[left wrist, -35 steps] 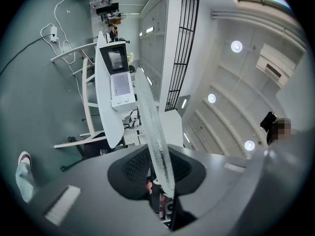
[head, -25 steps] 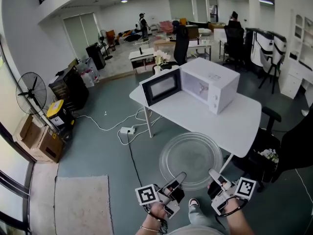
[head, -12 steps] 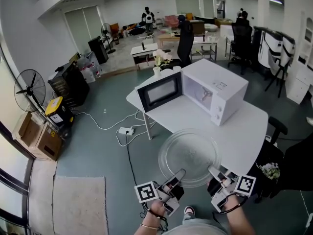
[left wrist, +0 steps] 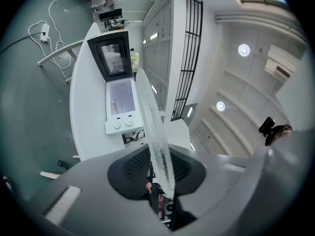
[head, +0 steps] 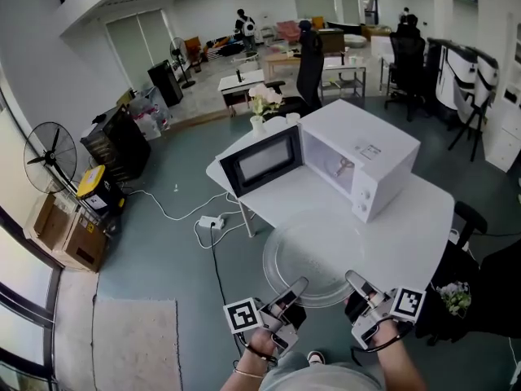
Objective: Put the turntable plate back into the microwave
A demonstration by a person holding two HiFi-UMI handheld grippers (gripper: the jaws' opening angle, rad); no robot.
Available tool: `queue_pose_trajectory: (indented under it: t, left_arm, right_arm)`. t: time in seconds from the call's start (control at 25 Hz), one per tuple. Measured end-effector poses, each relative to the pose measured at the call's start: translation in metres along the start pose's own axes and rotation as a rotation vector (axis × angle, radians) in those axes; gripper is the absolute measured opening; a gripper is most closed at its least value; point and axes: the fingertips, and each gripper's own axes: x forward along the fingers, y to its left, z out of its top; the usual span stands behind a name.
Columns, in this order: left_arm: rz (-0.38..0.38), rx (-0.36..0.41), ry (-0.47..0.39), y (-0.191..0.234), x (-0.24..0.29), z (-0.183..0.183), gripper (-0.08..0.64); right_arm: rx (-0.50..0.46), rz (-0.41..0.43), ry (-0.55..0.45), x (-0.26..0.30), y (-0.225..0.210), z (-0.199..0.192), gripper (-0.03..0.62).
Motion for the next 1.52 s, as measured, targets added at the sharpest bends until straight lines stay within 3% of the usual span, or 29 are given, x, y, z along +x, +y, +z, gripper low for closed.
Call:
queue_pose_trajectory:
  t: [0.4,0.64,1.08,1.52]
  left_arm:
    - [0.01,-0.011,0.032,0.024,0.037,0.04,0.055]
    - [-0.027,-0.024,0.077,0.042,0.073,0.095,0.054]
    - [-0.008,-0.016,0.215,0.076,0.138,0.204,0.054]
    - [-0.019,-0.043,0.329,0.11,0.192,0.268,0.052]
  right_arm:
    - [0.029,-0.008,-0.035,0.04,-0.022,0.032,0.063]
    - [0.021,-0.031,-0.085,0.091,-0.034,0.065,0.061]
    - [0.028,-0.084,-0.184,0.186,-0.054,0.124,0.063]
    - [0.05,-0.129,-0.292,0.245,-0.08,0.165,0.063]
